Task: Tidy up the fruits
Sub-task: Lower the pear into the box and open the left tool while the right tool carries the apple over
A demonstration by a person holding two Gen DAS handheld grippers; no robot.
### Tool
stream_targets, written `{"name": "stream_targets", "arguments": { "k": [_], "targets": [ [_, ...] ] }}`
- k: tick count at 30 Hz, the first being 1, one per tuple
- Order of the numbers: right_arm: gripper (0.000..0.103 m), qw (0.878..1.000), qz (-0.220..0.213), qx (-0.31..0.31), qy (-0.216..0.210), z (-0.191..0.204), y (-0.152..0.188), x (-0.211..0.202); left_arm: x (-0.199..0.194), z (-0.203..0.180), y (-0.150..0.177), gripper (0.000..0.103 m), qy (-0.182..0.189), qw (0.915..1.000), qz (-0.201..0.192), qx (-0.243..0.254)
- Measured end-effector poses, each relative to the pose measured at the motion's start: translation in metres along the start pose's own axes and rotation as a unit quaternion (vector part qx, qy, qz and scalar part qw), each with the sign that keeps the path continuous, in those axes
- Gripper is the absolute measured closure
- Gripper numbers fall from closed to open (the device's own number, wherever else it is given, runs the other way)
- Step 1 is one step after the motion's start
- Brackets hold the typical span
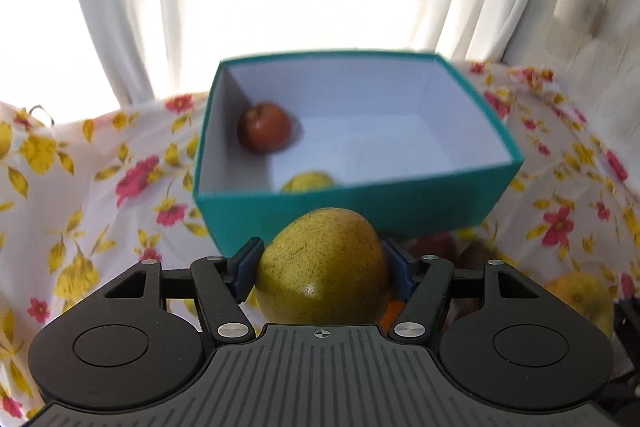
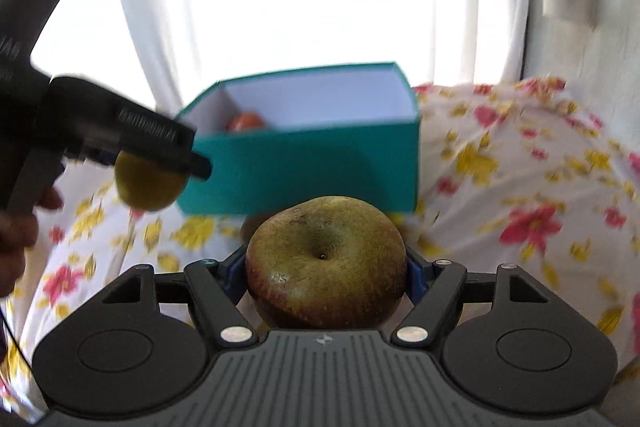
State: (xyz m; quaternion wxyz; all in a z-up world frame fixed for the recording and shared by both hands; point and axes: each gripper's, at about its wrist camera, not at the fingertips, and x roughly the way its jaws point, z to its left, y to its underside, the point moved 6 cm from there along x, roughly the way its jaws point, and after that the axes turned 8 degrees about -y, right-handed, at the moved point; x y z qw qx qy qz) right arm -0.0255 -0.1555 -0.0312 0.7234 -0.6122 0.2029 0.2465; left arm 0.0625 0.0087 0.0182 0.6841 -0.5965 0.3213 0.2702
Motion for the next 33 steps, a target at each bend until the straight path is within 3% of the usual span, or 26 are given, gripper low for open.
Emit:
{"name": "stream_targets", "arguments": {
  "k": [6, 12, 22, 33],
  "targets": [
    [0.030, 0.999, -0.051, 0.000, 0.004, -0.017, -0.045, -0.008, -0.023, -0.006, -0.031, 0.034, -0.017, 0.9988, -0.045, -0.003],
    [0.030, 0.997, -0.073, -0.003, 0.011, -0.028, -0.071, -0.014, -0.020, -0.011, -0.049, 0.033, -0.040, 0.9976, -0.056, -0.009],
    [0.030, 0.997, -0.071, -0.005, 0.009, -0.033, -0.078, -0.018, 0.017, -0.006, -0.052, 0.034, -0.071, 0.9966, -0.038, -0.021],
    [0.030, 0.998, -0.067, 0.004, 0.018, -0.034, -0.075, -0.018, 0.051, -0.006, -0.060, 0.034, -0.075, 0.9965, -0.030, -0.024]
  ]
}}
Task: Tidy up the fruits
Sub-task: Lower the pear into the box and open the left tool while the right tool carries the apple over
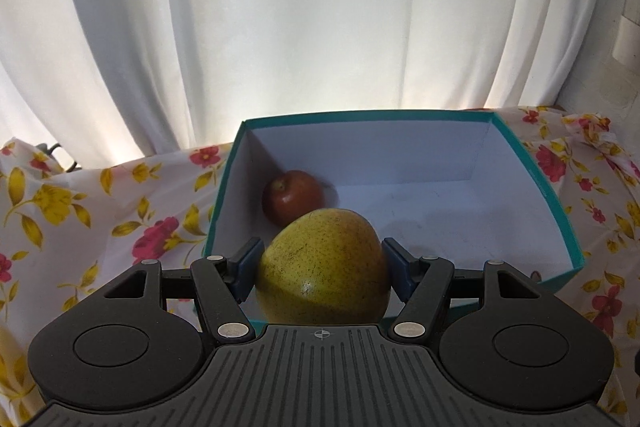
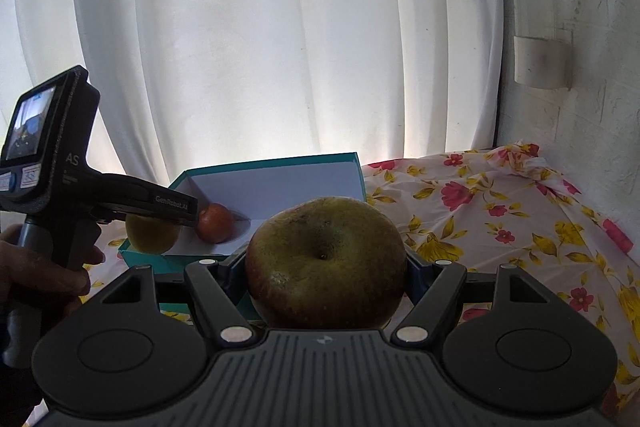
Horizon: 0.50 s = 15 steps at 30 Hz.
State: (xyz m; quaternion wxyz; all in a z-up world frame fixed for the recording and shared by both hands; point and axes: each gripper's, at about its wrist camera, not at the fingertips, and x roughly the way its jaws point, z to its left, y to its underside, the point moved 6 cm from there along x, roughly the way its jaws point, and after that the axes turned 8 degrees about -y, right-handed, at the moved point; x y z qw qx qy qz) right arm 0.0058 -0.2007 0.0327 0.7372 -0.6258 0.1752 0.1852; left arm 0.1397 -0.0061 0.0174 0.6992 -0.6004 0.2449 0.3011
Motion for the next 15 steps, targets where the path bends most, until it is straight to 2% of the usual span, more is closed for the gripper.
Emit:
{"name": "stream_targets", "arguments": {
  "k": [15],
  "targets": [
    [0.030, 1.000, -0.002, 0.003, 0.009, 0.001, -0.006, 0.006, 0.037, 0.000, 0.000, 0.034, 0.011, 0.9998, 0.014, -0.006]
  ]
}}
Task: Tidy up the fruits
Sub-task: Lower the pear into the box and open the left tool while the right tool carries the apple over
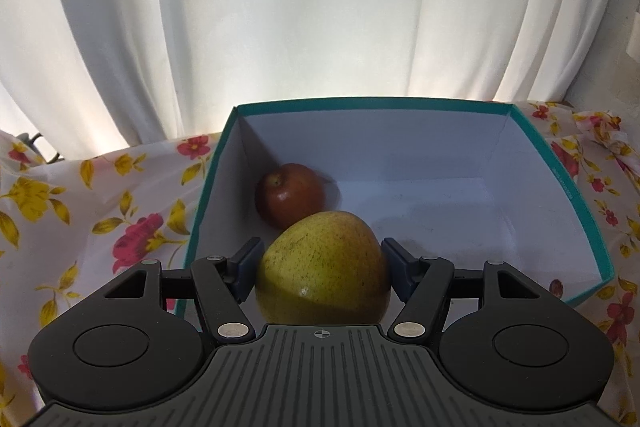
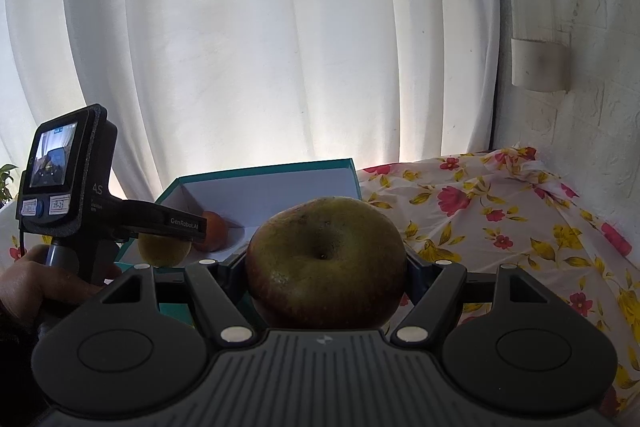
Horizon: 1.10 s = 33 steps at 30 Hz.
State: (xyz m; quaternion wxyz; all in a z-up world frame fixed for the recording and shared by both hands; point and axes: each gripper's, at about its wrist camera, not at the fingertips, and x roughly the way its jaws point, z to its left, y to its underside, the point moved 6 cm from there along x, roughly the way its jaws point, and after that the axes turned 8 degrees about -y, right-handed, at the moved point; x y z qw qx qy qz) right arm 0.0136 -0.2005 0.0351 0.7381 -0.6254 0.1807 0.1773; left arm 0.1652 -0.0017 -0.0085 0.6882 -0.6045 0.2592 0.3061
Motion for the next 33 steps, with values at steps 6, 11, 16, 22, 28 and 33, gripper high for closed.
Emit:
{"name": "stream_targets", "arguments": {
  "k": [6, 11, 16, 22, 28, 33],
  "targets": [
    [0.030, 1.000, 0.001, -0.001, -0.002, 0.000, -0.005, 0.006, 0.010, 0.000, 0.001, 0.034, -0.003, 0.9999, 0.009, 0.004],
    [0.030, 1.000, 0.004, -0.002, -0.005, 0.001, -0.009, 0.014, 0.018, 0.003, 0.004, 0.034, -0.010, 0.9998, 0.016, 0.006],
    [0.030, 1.000, 0.006, -0.006, -0.010, 0.003, -0.012, 0.022, 0.023, 0.006, 0.006, 0.034, -0.012, 0.9996, 0.024, 0.006],
    [0.030, 1.000, 0.008, -0.008, -0.015, 0.005, -0.013, 0.026, 0.032, 0.005, 0.010, 0.034, -0.006, 0.9993, 0.037, 0.009],
    [0.030, 1.000, 0.008, -0.007, -0.015, 0.004, -0.012, 0.026, 0.034, 0.004, 0.011, 0.034, -0.007, 0.9992, 0.033, 0.020],
    [0.030, 1.000, 0.008, -0.007, -0.015, 0.003, -0.011, 0.025, 0.030, 0.001, 0.010, 0.032, -0.008, 0.9990, 0.029, 0.033]
  ]
}}
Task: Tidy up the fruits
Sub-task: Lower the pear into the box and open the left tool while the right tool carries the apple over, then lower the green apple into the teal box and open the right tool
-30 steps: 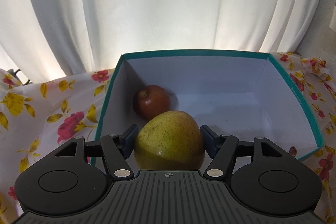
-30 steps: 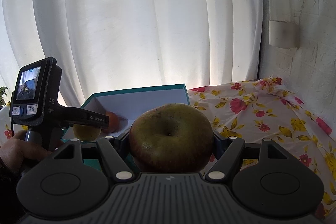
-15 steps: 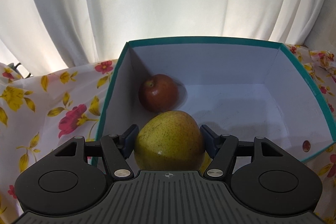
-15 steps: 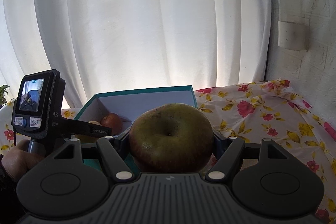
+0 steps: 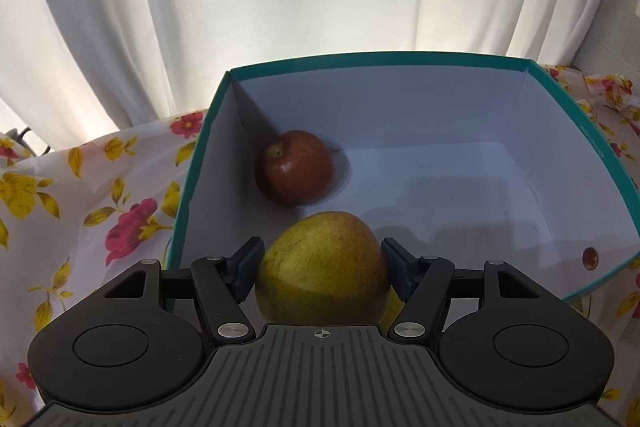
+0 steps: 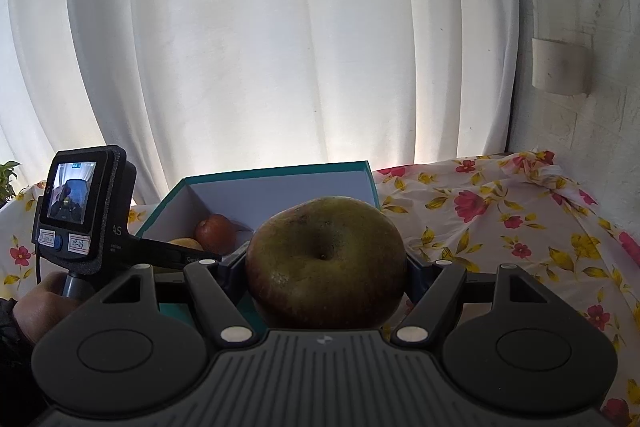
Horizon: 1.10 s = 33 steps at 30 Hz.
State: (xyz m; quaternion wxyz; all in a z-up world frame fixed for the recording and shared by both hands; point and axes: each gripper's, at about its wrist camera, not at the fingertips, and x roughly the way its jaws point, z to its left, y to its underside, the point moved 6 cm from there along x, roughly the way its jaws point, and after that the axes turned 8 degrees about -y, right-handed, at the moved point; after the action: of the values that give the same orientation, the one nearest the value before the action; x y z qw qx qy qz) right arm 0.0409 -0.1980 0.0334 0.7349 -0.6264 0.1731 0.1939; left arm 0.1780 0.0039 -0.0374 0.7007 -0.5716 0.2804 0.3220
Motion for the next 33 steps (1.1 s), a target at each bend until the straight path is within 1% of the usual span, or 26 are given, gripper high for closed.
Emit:
{"name": "stream_targets", "arguments": {
  "k": [1, 2, 4, 7, 10, 11, 15, 18, 22, 24, 26, 30, 33],
  "targets": [
    [0.030, 1.000, 0.000, 0.000, 0.000, 0.000, 0.000, 0.000, -0.003, 0.000, -0.001, 0.027, 0.002, 1.0000, -0.007, 0.001],
    [0.030, 1.000, 0.001, 0.000, 0.001, 0.000, 0.001, 0.000, -0.007, 0.001, -0.003, 0.017, 0.004, 0.9999, -0.015, 0.000],
    [0.030, 1.000, 0.001, 0.000, 0.002, -0.001, 0.001, -0.001, -0.017, 0.005, -0.006, 0.008, -0.001, 0.9995, -0.031, -0.007],
    [0.030, 1.000, -0.001, 0.000, 0.006, -0.002, 0.001, -0.003, -0.031, 0.013, -0.008, 0.008, -0.003, 0.9988, -0.044, -0.021],
    [0.030, 1.000, -0.004, 0.001, 0.007, -0.002, 0.001, -0.004, -0.047, 0.025, -0.005, 0.008, -0.013, 0.9986, -0.035, -0.038],
    [0.030, 1.000, -0.005, 0.000, 0.007, -0.003, 0.000, -0.004, -0.056, 0.031, -0.002, 0.008, -0.017, 0.9980, -0.038, -0.048],
    [0.030, 1.000, -0.010, 0.002, 0.009, -0.006, -0.002, -0.005, -0.092, 0.051, 0.019, 0.006, -0.019, 0.9947, -0.064, -0.079],
    [0.030, 1.000, -0.012, -0.001, 0.008, -0.008, -0.006, -0.002, -0.108, 0.058, 0.038, 0.006, -0.012, 0.9946, -0.065, -0.079],
    [0.030, 1.000, -0.013, -0.008, 0.002, -0.005, -0.014, 0.010, -0.115, 0.059, 0.060, 0.006, -0.001, 0.9949, -0.059, -0.082],
    [0.030, 1.000, -0.017, -0.015, -0.001, -0.001, -0.017, 0.019, -0.113, 0.058, 0.069, 0.006, 0.008, 0.9953, -0.045, -0.085],
    [0.030, 1.000, -0.018, -0.021, -0.007, 0.004, -0.019, 0.029, -0.110, 0.059, 0.077, 0.006, 0.004, 0.9956, -0.029, -0.089],
    [0.030, 0.999, -0.011, -0.031, -0.025, 0.014, -0.015, 0.055, -0.107, 0.065, 0.089, 0.006, -0.016, 0.9952, -0.011, -0.096],
    [0.030, 0.999, 0.007, -0.036, -0.027, 0.016, -0.007, 0.075, -0.106, 0.071, 0.097, 0.006, -0.022, 0.9936, -0.001, -0.111]
  ]
}}
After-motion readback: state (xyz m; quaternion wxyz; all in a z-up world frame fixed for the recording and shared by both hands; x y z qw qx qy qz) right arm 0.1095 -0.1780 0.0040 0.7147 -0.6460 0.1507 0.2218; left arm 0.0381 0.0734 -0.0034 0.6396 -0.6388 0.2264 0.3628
